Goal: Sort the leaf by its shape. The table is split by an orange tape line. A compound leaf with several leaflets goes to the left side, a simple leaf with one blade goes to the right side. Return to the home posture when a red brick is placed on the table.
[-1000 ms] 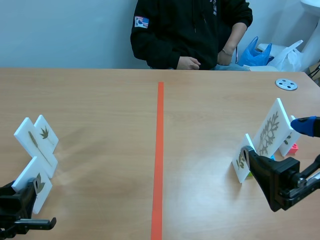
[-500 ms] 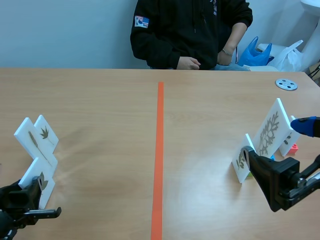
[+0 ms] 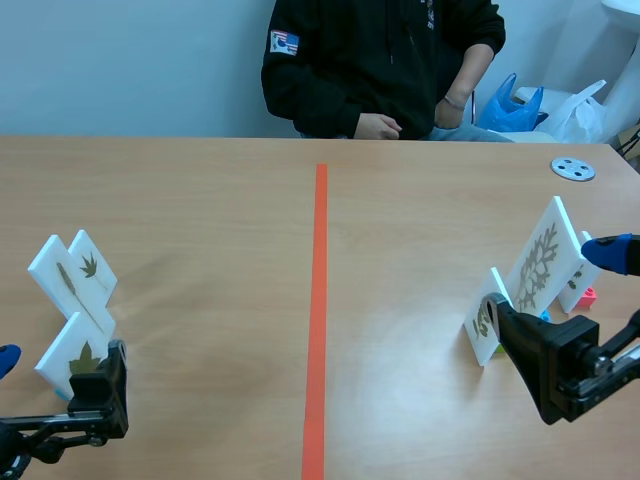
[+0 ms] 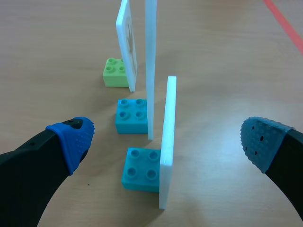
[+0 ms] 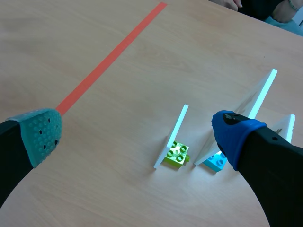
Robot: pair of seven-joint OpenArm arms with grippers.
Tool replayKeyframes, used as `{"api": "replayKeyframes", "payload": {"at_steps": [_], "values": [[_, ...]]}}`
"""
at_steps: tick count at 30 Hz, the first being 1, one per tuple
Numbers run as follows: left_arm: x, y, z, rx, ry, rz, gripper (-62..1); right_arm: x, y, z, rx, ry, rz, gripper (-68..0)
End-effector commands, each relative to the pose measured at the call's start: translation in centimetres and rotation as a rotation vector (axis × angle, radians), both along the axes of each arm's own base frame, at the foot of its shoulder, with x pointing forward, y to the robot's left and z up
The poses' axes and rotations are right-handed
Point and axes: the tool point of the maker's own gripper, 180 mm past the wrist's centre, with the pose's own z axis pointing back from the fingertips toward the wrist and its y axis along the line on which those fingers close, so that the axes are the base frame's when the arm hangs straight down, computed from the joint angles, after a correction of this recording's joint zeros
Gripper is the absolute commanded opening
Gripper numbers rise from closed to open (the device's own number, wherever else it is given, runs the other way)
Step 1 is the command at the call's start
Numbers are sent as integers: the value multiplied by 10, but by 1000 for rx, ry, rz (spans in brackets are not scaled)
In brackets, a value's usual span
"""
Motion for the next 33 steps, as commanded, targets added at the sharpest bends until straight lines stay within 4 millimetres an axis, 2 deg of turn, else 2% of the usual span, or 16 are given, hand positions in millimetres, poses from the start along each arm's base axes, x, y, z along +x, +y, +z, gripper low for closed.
{"api": "replayKeyframes", "payload": {"at_steps": [1,5,11,14,18,25,29,33], "values": [[1,4,9,-15,-34,16,14,5,-1,10,-8,-36,7,4],[-2,8,21,-20,-54,14,14,5,-1,10,-9,-36,7,4],[-4,6,65,7,-129,-22,14,5,-1,10,-13,-33,8,4],[-6,-2,83,15,-129,-61,14,5,-1,10,-13,-33,8,4],[-10,-34,96,-5,-76,-229,14,5,-1,10,-13,-33,8,4],[-27,-101,124,-40,-52,-596,14,5,-2,9,-15,-29,7,4],[-30,-123,134,-44,-48,-660,14,5,-2,8,-16,-27,7,4],[-36,-139,130,-47,4,-704,14,5,-2,8,-16,-26,6,4]]}}
